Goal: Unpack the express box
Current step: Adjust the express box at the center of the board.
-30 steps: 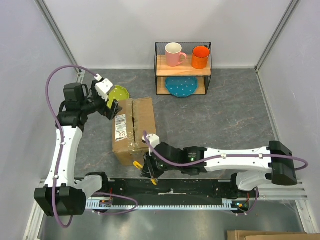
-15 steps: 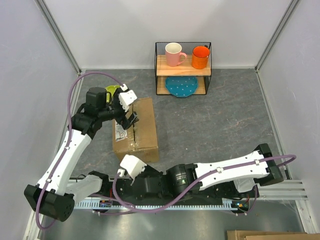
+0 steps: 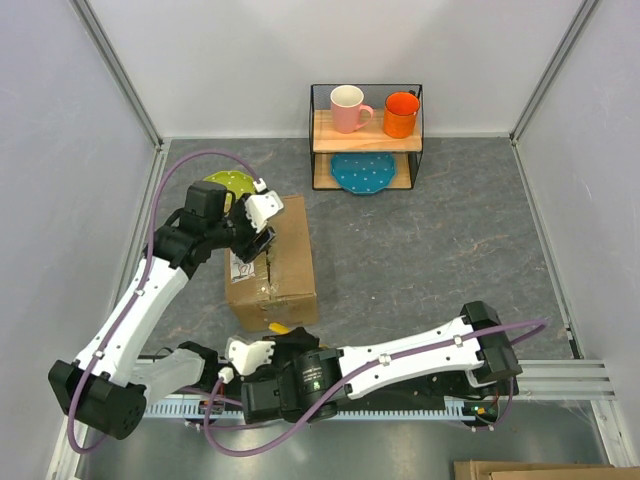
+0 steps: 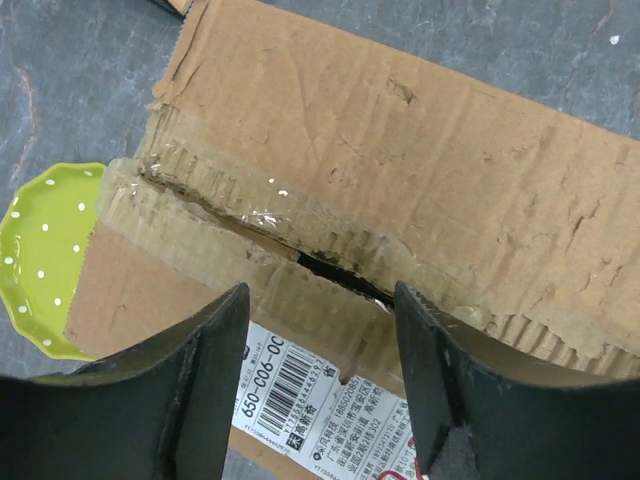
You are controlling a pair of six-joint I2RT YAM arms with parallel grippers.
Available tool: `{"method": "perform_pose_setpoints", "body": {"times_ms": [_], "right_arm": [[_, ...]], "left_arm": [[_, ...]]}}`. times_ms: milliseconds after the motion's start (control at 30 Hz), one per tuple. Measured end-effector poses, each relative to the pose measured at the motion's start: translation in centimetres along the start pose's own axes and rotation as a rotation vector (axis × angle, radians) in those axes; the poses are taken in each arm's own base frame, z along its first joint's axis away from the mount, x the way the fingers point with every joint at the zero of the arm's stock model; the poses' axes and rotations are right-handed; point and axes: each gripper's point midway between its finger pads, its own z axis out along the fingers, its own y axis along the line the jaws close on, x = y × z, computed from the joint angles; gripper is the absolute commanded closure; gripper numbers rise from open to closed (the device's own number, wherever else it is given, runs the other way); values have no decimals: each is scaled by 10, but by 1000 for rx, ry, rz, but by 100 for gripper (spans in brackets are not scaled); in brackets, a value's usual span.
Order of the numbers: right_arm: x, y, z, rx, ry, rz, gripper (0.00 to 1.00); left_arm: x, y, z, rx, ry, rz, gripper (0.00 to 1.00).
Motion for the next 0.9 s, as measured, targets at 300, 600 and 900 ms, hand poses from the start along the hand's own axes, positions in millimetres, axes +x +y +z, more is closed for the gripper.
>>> {"method": "perform_pose_setpoints", "body": {"times_ms": [300,600,900], "right_arm": [[13,-23,6,-9,9,153,100],[57,-19,19,-165,-93,807,100],[47,-22,34,-250,-290,1313,100]], "left_arm": [[-10,-7,-6,23,16,35,75],[-24,0,-27,15,15,195,34],[14,-18,-48,50,62,536,33]]}}
